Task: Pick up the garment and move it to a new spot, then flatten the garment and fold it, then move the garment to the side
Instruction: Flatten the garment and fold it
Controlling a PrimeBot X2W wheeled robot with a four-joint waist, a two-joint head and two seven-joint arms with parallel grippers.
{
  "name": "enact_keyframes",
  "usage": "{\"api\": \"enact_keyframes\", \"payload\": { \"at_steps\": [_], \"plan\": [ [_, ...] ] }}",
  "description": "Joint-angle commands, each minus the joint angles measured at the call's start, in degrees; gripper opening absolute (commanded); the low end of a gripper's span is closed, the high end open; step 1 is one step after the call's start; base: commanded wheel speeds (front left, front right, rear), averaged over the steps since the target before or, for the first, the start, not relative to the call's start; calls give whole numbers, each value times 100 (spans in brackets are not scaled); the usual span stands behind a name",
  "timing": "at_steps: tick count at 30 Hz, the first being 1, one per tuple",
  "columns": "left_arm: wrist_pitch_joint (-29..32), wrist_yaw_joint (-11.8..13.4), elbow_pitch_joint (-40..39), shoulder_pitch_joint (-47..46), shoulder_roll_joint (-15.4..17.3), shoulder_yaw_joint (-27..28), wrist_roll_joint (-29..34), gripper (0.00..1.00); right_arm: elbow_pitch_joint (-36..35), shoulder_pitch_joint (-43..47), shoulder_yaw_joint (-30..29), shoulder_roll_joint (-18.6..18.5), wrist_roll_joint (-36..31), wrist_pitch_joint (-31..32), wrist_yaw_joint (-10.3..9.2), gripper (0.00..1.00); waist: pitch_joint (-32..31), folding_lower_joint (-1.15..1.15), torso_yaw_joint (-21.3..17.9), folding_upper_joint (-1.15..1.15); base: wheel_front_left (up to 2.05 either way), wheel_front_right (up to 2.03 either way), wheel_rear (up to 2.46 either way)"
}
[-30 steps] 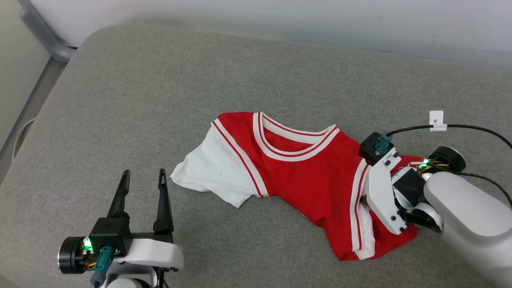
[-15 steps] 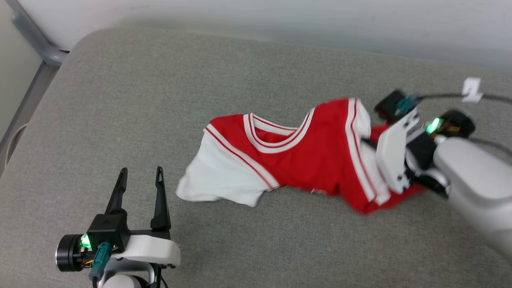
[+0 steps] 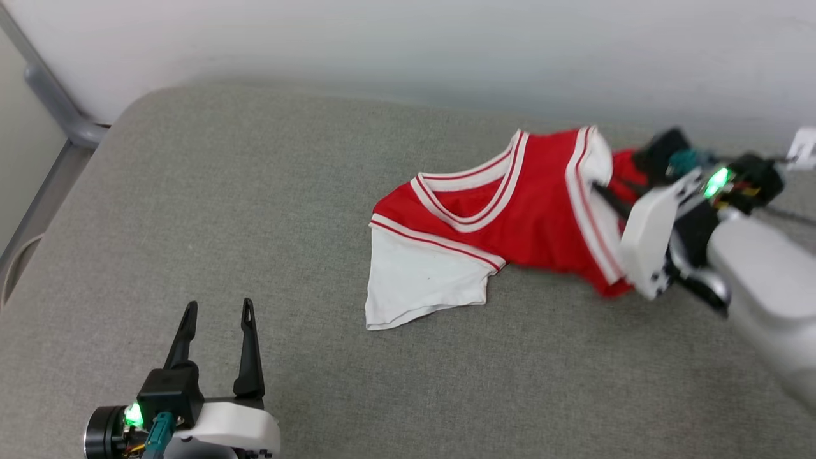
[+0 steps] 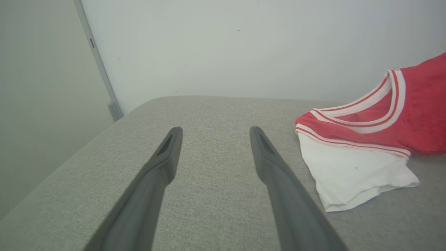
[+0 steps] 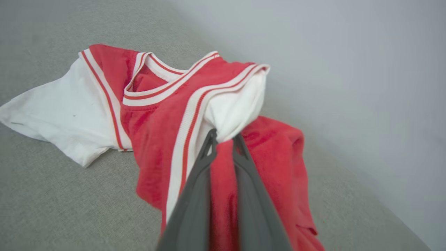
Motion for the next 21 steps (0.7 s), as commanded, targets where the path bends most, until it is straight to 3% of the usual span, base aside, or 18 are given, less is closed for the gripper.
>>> {"api": "enact_keyframes", "payload": {
  "at_steps": [1, 10, 21],
  "plan": [
    [-15, 2, 19, 79, -1, 14, 28, 100, -92, 227, 76, 26, 8, -111, -8, 0, -128, 0, -62, 0, 0, 0, 0],
    [-15, -11, 37, 410, -14, 75, 79, 100, -934, 1780, 410, 139, -281, -603, -8, 0, -585, 0, -358, 0, 0, 0, 0],
    [-15, -136, 156, 498, -12, 136, 68, 100, -1791, 3552, 136, 297, -970, -361, -7, 0, -744, 0, -462, 0, 0, 0, 0]
  ]
}}
